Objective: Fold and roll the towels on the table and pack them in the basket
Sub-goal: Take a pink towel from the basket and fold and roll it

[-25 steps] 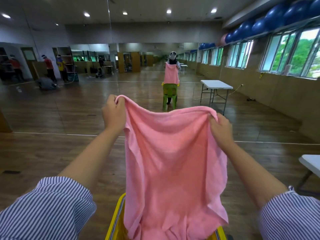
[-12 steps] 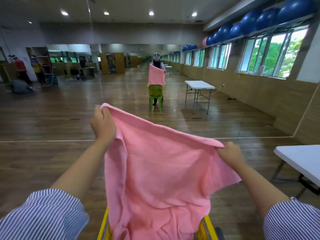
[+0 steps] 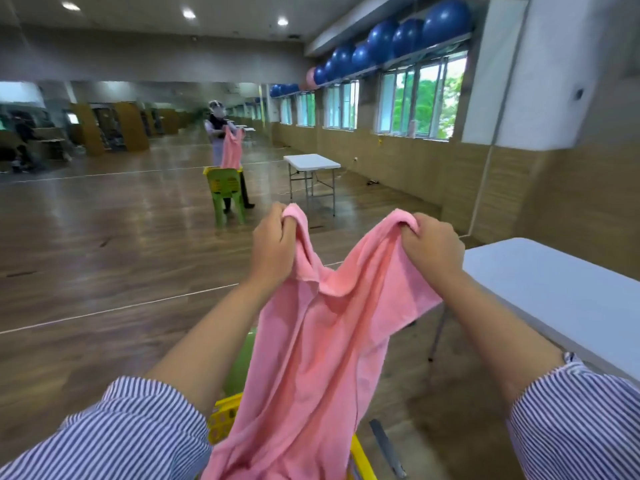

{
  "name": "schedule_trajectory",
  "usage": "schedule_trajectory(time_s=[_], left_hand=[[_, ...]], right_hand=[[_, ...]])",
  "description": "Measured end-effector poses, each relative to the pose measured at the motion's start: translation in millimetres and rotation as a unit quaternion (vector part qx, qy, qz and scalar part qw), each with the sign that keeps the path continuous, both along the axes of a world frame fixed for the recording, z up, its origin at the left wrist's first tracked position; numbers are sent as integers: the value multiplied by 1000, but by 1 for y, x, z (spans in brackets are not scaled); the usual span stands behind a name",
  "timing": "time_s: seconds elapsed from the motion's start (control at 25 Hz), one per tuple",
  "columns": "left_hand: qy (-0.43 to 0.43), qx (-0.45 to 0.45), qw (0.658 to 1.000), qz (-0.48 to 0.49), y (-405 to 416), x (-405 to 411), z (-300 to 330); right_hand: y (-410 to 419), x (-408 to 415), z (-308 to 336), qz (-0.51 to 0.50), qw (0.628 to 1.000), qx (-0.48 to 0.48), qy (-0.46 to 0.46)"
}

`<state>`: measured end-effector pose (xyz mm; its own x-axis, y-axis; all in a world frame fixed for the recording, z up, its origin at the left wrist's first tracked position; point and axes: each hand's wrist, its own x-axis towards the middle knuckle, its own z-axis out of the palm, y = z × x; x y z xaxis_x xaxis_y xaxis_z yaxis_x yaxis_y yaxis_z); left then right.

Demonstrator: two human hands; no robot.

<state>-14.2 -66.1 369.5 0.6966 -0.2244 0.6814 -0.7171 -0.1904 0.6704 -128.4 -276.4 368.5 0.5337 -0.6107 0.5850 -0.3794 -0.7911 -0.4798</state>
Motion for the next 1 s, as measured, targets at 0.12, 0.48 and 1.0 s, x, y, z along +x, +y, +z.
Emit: schedule_trajectory(time_s=[0.12, 0.48, 1.0], left_hand=[[-17, -23, 999, -39, -73, -21, 2], [-69, -97, 989, -88, -307, -87, 38], [-87, -96, 982, -135, -561, 8, 28]], right_hand=[[-61, -42, 5, -46, 999, -16, 3], [-272, -184, 83, -217, 970, -16, -109], [-475, -74, 45, -234, 966, -102, 26]])
